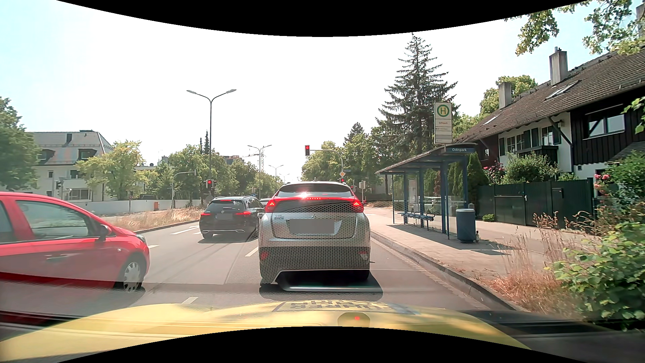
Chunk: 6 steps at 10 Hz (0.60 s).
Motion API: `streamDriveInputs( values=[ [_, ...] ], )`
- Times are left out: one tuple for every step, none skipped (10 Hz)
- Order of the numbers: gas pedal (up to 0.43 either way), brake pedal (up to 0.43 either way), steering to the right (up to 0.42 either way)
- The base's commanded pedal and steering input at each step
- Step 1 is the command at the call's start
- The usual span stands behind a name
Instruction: Follow the waypoints while adhering to traffic rules and regulations
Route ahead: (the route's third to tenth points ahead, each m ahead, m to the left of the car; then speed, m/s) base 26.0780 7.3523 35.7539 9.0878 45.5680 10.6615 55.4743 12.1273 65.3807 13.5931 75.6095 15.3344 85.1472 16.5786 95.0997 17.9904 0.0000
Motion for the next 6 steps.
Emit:
streamDriveInputs(
  values=[
    [0.0, 0.189, -0.014],
    [0.0, 0.195, -0.015],
    [0.0, 0.195, -0.015],
    [0.0, 0.195, -0.015],
    [0.0, 0.195, -0.015],
    [0.0, 0.195, -0.015]
  ],
)
